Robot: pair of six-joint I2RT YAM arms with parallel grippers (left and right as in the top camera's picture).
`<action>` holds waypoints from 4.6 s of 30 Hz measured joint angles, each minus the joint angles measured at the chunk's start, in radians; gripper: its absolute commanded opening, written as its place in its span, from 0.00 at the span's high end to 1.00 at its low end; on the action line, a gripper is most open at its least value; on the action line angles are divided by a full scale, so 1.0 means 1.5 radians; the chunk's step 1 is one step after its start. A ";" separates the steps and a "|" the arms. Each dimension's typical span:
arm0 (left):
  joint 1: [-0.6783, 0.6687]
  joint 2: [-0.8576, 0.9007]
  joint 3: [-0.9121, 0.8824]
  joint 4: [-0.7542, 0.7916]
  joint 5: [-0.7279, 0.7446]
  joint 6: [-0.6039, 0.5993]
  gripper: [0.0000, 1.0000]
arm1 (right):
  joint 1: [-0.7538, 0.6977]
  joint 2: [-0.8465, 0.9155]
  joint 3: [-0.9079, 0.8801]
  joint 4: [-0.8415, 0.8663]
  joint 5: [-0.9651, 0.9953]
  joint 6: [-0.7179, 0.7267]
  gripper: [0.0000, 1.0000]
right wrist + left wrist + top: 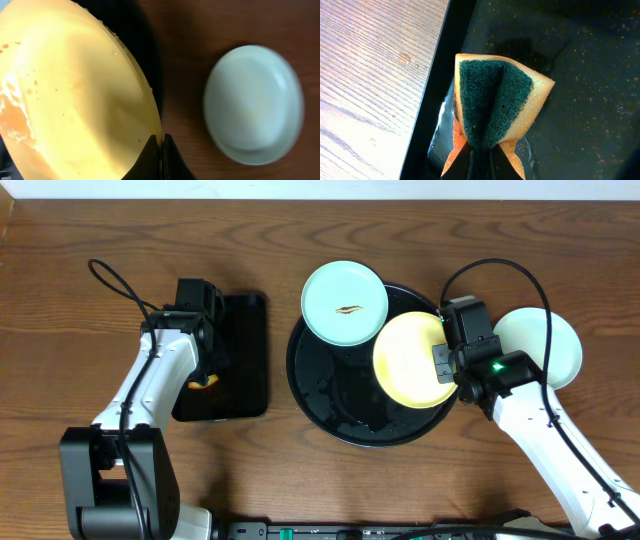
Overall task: Clean dirty plates on tray and stack at the side
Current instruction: 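Lift the yellow plate with the right gripper onto the pale blue plate, then grip the rim of the pale mint plate with the right gripper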
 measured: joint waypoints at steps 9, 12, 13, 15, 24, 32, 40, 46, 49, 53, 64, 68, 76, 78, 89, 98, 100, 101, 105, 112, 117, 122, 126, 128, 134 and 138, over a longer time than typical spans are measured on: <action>0.000 0.000 0.000 0.000 0.000 0.000 0.92 | 0.061 0.000 -0.001 0.060 0.145 -0.052 0.99; 0.000 0.000 0.000 0.000 0.000 0.000 0.92 | 0.079 0.000 -0.001 0.079 0.176 -0.065 0.99; 0.000 0.000 0.000 0.000 0.000 0.000 0.92 | 0.086 0.000 -0.001 0.084 0.186 -0.070 0.99; 0.000 0.000 0.000 0.000 0.000 0.000 0.92 | 0.097 0.000 -0.001 0.092 0.205 -0.083 0.99; 0.000 0.000 0.000 0.000 0.000 0.000 0.92 | 0.146 -0.002 -0.001 0.109 0.260 -0.135 0.99; 0.000 0.000 0.000 0.000 0.000 0.000 0.92 | 0.167 -0.010 -0.001 0.140 0.311 -0.186 0.99; 0.000 0.000 0.000 0.000 0.000 0.000 0.92 | 0.175 -0.010 -0.001 0.187 0.354 -0.233 0.99; 0.000 0.000 0.000 0.000 0.000 0.000 0.92 | 0.180 -0.010 -0.001 0.208 0.373 -0.254 0.99; 0.000 0.000 0.000 0.000 0.000 0.000 0.92 | 0.180 -0.010 -0.001 0.210 0.377 -0.261 0.99; 0.000 0.000 0.000 0.000 0.000 0.000 0.91 | 0.180 -0.010 -0.001 0.211 0.378 -0.264 0.99; 0.000 0.000 0.000 0.000 0.000 0.000 0.91 | 0.173 -0.010 0.000 0.163 0.366 -0.190 0.99; 0.000 0.000 0.000 0.000 0.000 0.000 0.91 | 0.124 -0.010 -0.001 0.116 0.318 -0.107 0.99; 0.000 0.000 0.000 0.000 0.001 0.000 0.92 | -0.063 -0.010 0.000 0.096 0.195 0.003 0.99; 0.000 0.000 0.000 0.000 0.002 0.000 0.92 | -0.115 -0.010 -0.001 0.093 0.167 0.022 0.99; 0.000 0.000 0.000 -0.003 0.002 0.000 0.92 | -0.391 -0.010 0.000 0.086 0.058 0.089 0.99; 0.000 0.000 0.000 -0.008 0.002 0.000 0.92 | -0.470 0.047 0.000 0.131 0.014 0.098 0.95; 0.000 0.000 0.000 -0.008 0.002 0.000 0.92 | -0.472 0.066 0.000 0.145 0.007 0.103 0.82; 0.000 0.000 0.000 -0.009 0.002 0.000 0.92 | -0.472 0.074 0.000 0.151 -0.005 0.104 0.74; 0.000 0.000 0.000 -0.010 0.002 0.000 0.91 | -0.472 0.078 0.000 0.167 -0.062 0.109 0.58; 0.000 0.000 0.000 -0.010 0.002 0.000 0.92 | -0.460 0.068 0.000 0.173 -0.273 0.109 0.55; 0.000 0.000 0.000 -0.010 0.002 0.000 0.91 | -0.386 0.059 0.000 0.169 -0.454 0.110 0.54; 0.000 0.000 0.000 -0.009 0.004 0.000 0.91 | -0.269 0.062 0.000 0.170 -0.514 0.111 0.50; 0.000 0.000 0.000 -0.010 0.011 0.000 0.91 | -0.178 0.085 0.000 0.202 -0.502 0.111 0.50; 0.000 0.000 0.000 -0.009 0.014 0.000 0.91 | -0.137 0.106 0.000 0.229 -0.486 0.113 0.50; 0.000 0.000 0.000 -0.010 0.015 0.000 0.91 | -0.060 0.187 0.000 0.305 -0.404 0.177 0.48; 0.000 0.000 0.000 -0.008 0.015 0.000 0.91 | -0.031 0.250 0.001 0.375 -0.380 0.213 0.48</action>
